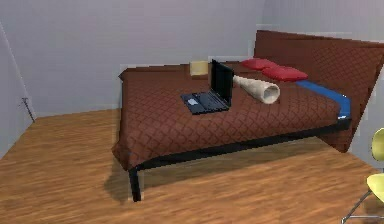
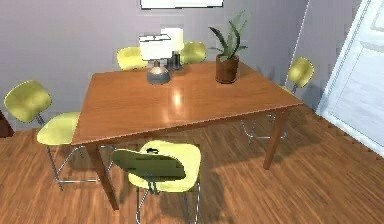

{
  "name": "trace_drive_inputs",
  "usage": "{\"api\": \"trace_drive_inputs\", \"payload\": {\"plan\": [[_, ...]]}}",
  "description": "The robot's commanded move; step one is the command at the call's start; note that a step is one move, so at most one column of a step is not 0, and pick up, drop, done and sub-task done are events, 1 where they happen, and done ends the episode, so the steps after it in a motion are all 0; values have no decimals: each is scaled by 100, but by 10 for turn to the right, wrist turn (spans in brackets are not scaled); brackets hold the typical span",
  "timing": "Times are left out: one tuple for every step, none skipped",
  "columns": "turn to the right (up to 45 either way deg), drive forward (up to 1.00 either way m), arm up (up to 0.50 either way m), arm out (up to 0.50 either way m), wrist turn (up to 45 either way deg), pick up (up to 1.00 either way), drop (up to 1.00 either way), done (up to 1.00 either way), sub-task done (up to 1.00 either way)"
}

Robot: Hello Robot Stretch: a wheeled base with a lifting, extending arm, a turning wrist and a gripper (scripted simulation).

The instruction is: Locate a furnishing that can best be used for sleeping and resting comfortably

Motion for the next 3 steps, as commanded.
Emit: {"api": "trace_drive_inputs", "payload": {"plan": [[60, 0, 0, 0, 0, 0, 0, 0, 0], [0, 70, 0, 0, 0, 0, 0, 0, 0], [0, 0, 0, 0, 0, 0, 0, 100, 0]]}}
